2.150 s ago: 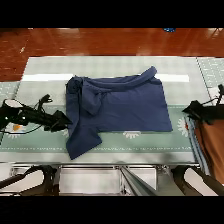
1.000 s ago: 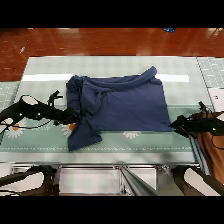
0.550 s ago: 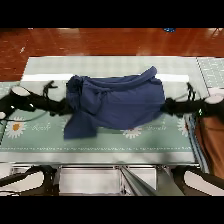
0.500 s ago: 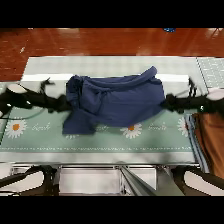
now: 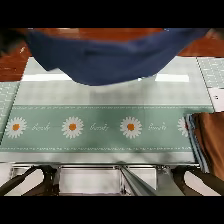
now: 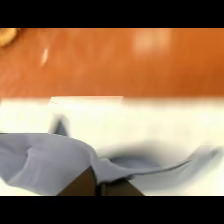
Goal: Fold the shirts.
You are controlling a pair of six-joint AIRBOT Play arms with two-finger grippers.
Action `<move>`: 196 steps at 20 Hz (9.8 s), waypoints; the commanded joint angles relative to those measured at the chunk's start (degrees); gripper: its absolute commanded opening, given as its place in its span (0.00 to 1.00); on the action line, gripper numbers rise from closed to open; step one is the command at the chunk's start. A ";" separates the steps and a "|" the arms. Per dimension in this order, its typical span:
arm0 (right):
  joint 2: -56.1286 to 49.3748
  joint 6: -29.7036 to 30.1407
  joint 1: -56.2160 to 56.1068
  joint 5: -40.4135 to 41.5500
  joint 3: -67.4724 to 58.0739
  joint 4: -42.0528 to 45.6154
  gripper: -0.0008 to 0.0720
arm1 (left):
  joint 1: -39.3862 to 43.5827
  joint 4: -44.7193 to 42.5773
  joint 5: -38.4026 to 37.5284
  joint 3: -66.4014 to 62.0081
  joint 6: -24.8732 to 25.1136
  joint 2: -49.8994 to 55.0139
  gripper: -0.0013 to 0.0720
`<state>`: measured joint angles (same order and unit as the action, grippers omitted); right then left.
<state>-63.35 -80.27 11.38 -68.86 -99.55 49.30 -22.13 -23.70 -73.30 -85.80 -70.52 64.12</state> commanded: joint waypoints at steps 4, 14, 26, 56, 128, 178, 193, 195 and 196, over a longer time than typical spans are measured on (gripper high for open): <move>15.78 -2.03 -0.07 -2.40 -13.31 11.93 0.04 | -7.96 2.08 4.15 -15.19 0.00 -11.23 0.05; 27.89 -8.26 -0.07 -21.20 -13.27 22.27 0.04 | 5.31 -33.86 4.94 -19.98 -6.51 -31.52 0.05; 19.02 -3.63 -0.07 -5.22 29.29 10.08 0.04 | 12.39 -31.89 15.93 19.47 -10.78 -18.49 0.05; -3.61 -3.45 16.61 4.66 48.92 16.04 0.57 | -14.14 -28.81 -7.28 28.11 -1.90 17.00 0.71; 22.75 -8.07 0.59 -19.98 7.26 12.74 0.04 | 22.16 -69.09 -6.97 -7.02 -18.99 -26.80 0.04; -21.73 -7.78 12.26 -10.29 18.99 29.53 0.58 | 0.37 -41.77 -15.58 3.89 -11.61 24.74 0.71; 6.08 1.66 16.02 5.42 59.76 4.59 0.58 | -10.45 -22.64 7.93 62.38 -1.99 0.55 0.71; 6.08 1.75 16.04 5.51 59.74 3.74 0.58 | -5.14 -22.10 12.33 62.38 -3.28 0.57 0.71; 6.08 1.68 16.72 6.01 59.36 3.96 0.58 | -2.38 -22.10 14.29 62.38 -3.89 0.57 0.71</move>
<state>-57.71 -78.85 27.55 -63.37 -40.29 55.13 -30.30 -46.89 -66.61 -24.62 -73.08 64.84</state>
